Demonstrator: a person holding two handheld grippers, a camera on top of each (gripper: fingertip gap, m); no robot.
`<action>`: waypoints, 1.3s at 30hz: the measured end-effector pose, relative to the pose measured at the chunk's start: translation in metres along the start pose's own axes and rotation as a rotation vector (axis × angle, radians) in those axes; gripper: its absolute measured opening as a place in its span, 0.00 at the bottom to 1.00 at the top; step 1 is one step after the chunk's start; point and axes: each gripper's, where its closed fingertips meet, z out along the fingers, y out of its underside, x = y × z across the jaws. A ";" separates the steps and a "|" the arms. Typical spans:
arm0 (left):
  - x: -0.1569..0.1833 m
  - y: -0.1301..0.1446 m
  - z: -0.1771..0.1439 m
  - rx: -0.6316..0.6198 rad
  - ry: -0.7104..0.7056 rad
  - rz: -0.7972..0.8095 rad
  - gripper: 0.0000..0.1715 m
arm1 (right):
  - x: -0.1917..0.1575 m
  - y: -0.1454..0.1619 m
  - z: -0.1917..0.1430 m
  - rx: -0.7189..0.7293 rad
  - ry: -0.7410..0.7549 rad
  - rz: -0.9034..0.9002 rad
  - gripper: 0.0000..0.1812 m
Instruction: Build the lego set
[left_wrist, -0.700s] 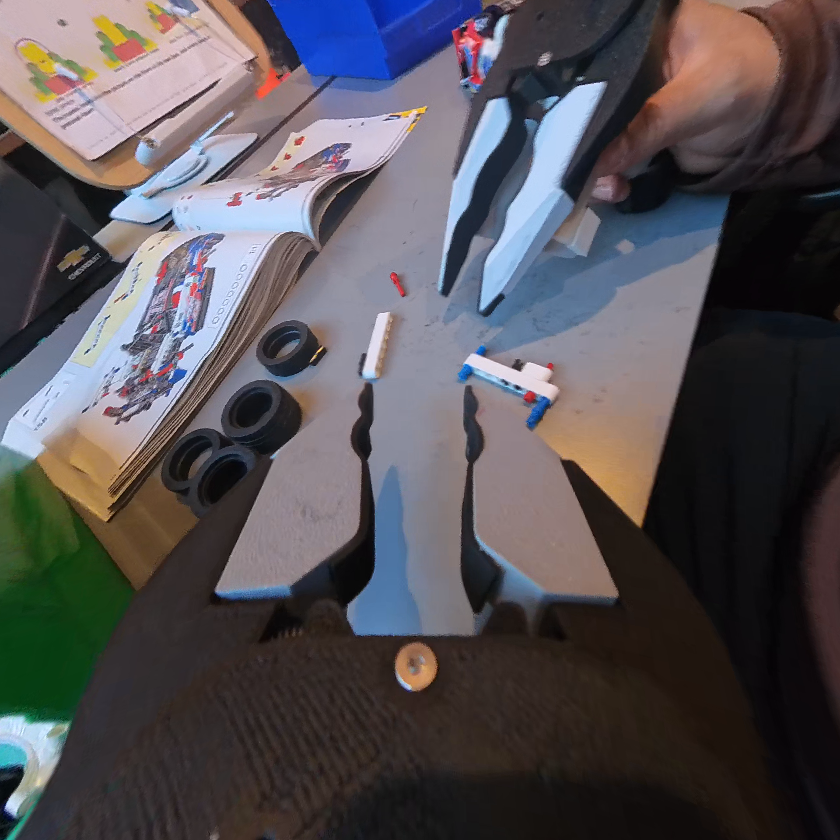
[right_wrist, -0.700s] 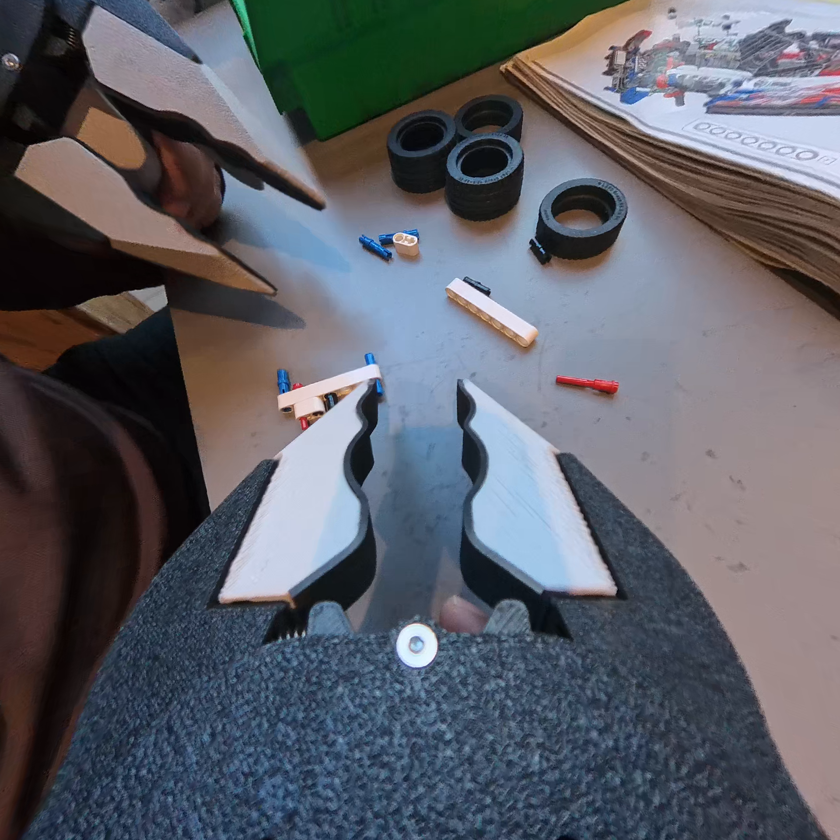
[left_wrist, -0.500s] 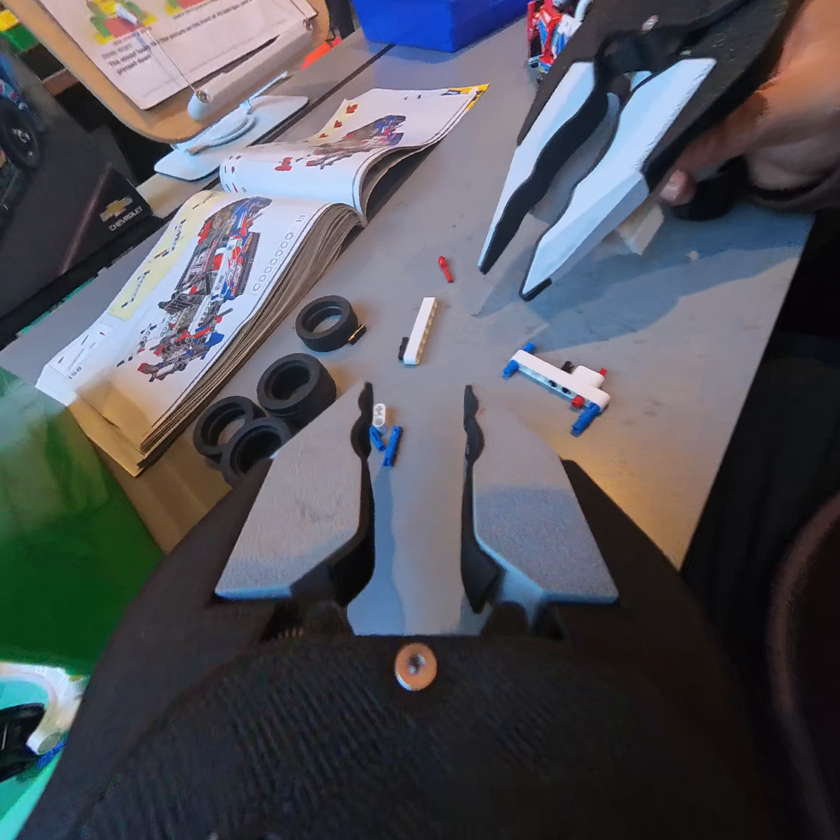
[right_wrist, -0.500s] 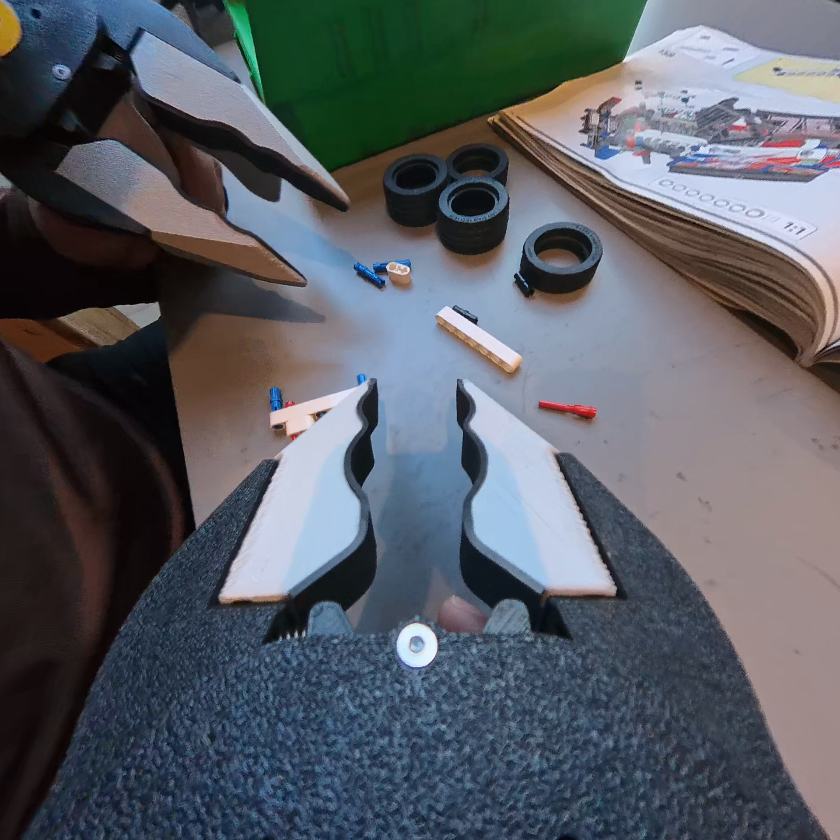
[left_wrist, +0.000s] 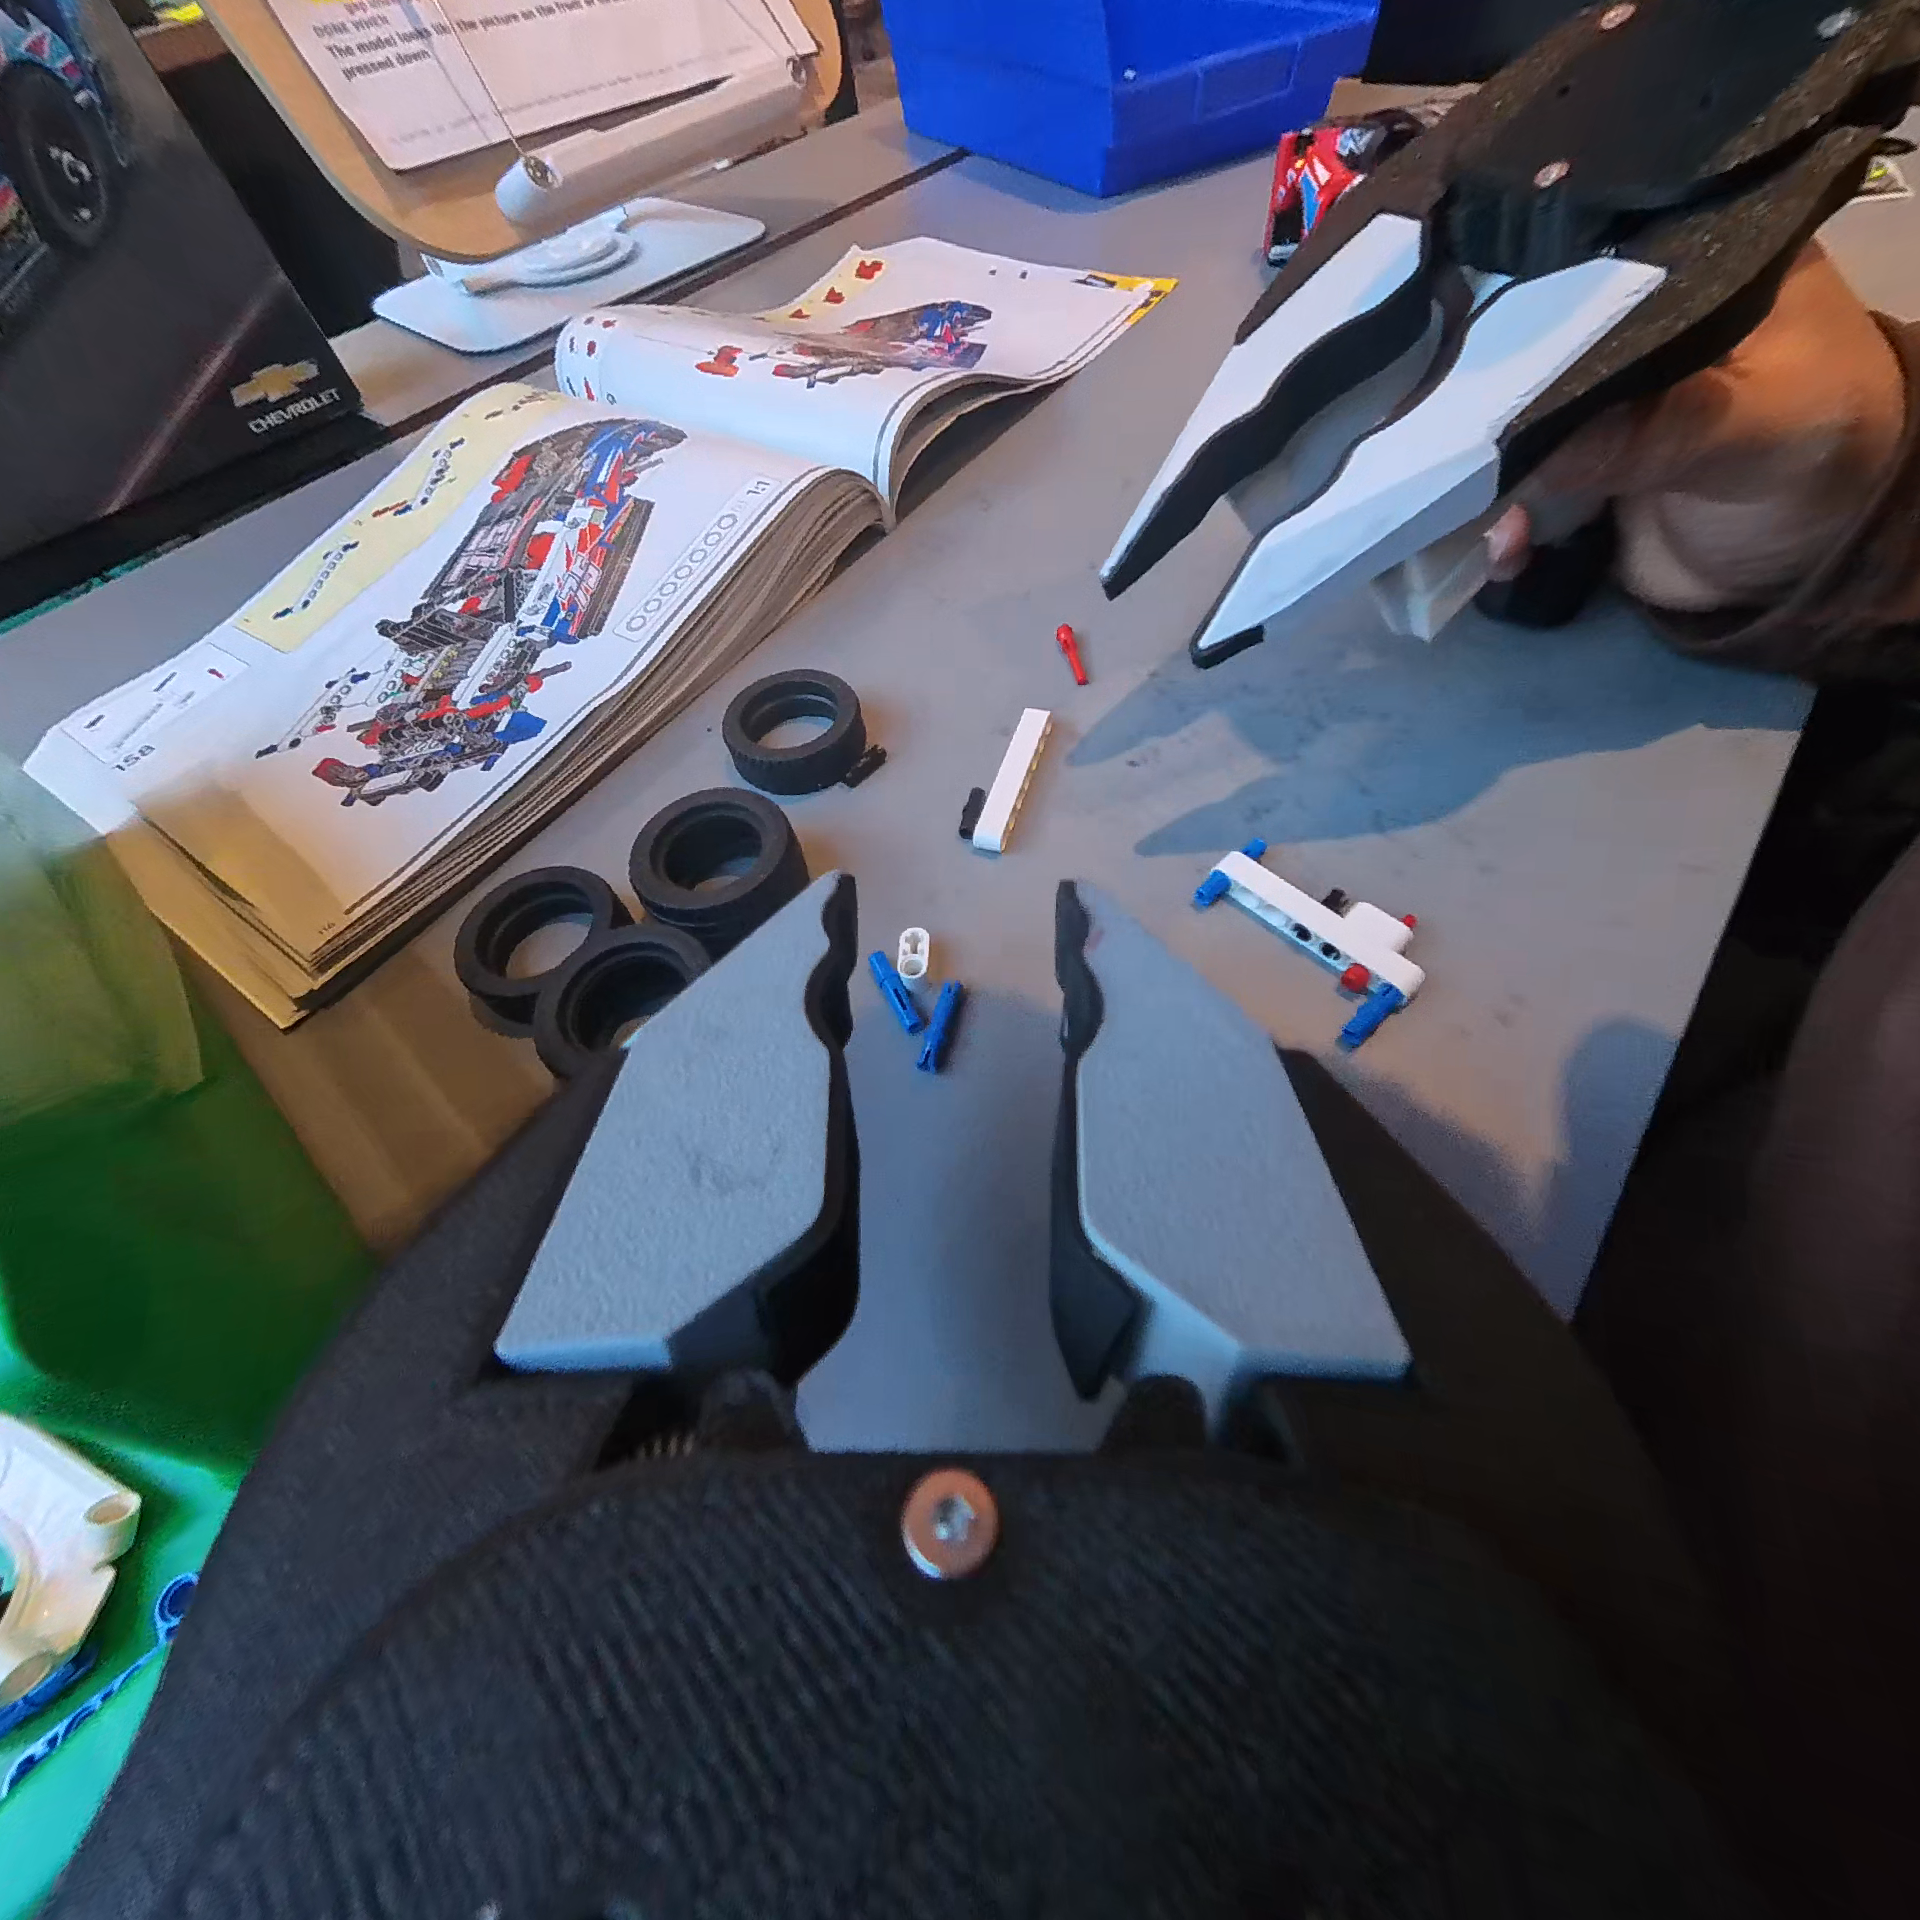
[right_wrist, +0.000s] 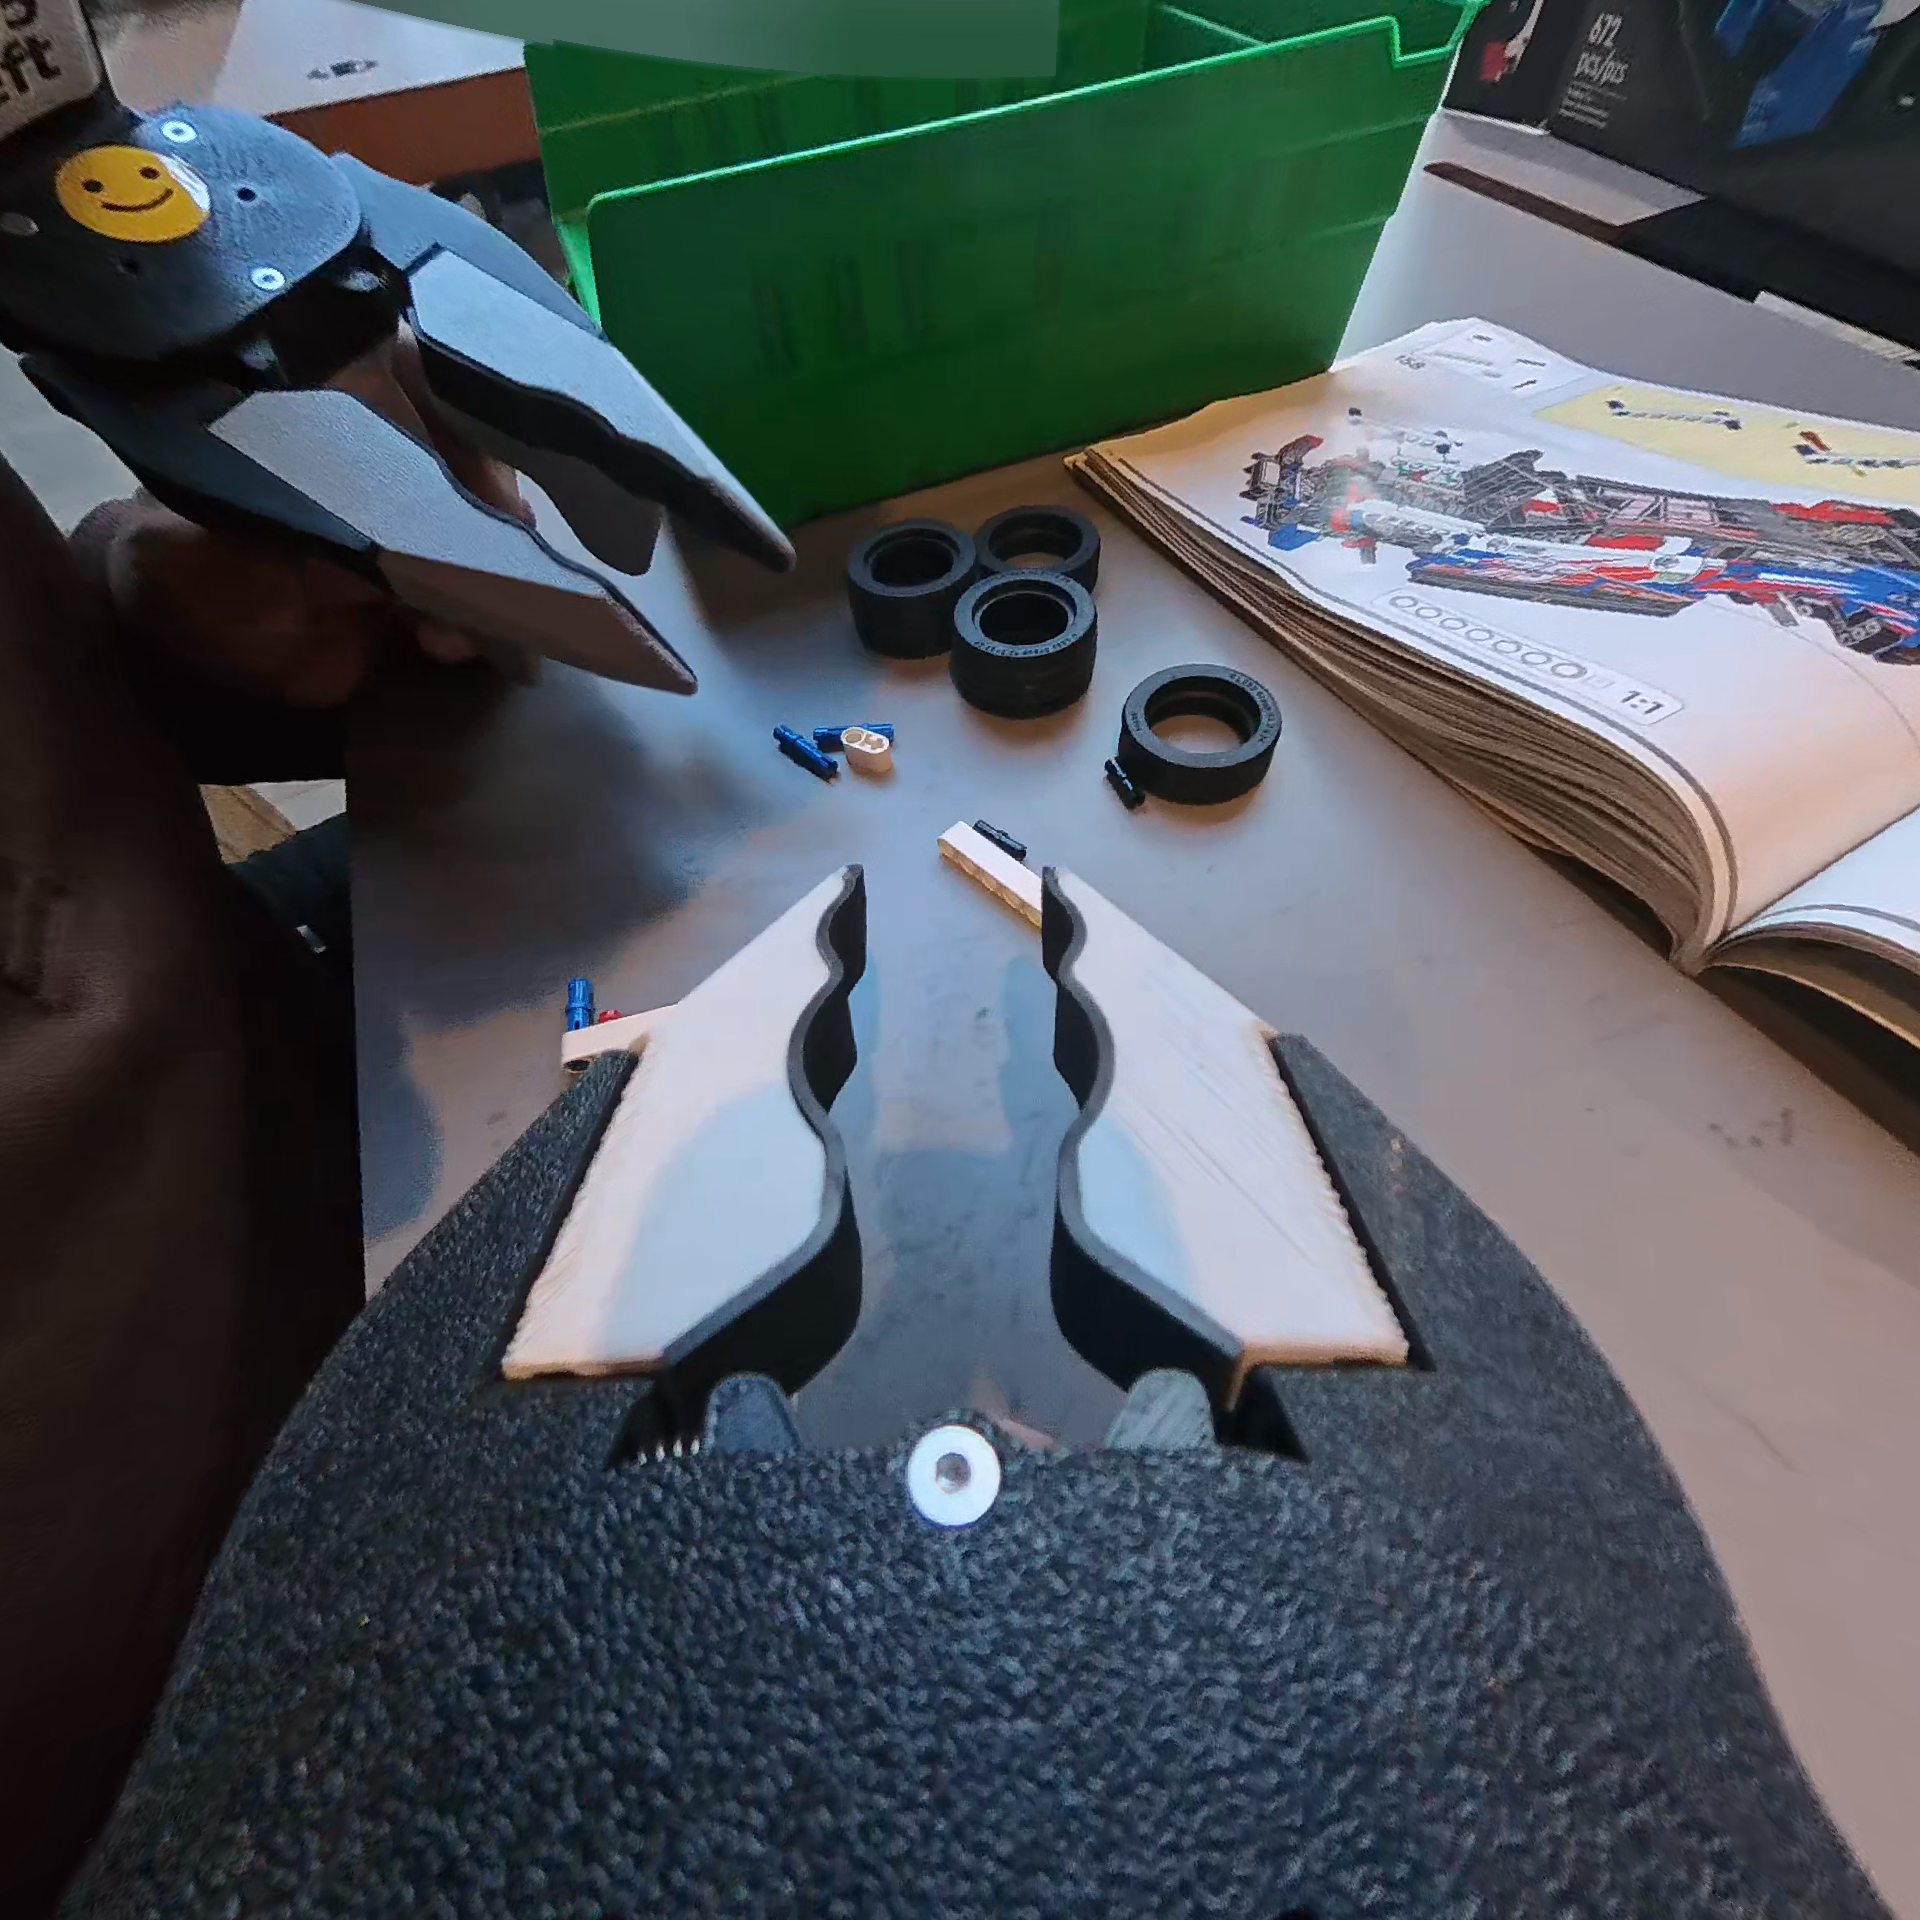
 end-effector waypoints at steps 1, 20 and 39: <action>0.000 0.000 0.000 -0.003 -0.004 0.005 0.21 | 0.000 0.000 0.000 0.001 -0.003 0.002 0.18; 0.004 0.000 0.000 0.003 0.029 0.004 0.21 | -0.004 0.001 0.002 -0.012 -0.019 -0.014 0.18; 0.005 -0.001 -0.002 0.013 0.059 -0.020 0.21 | -0.007 -0.001 0.001 0.007 -0.041 -0.020 0.18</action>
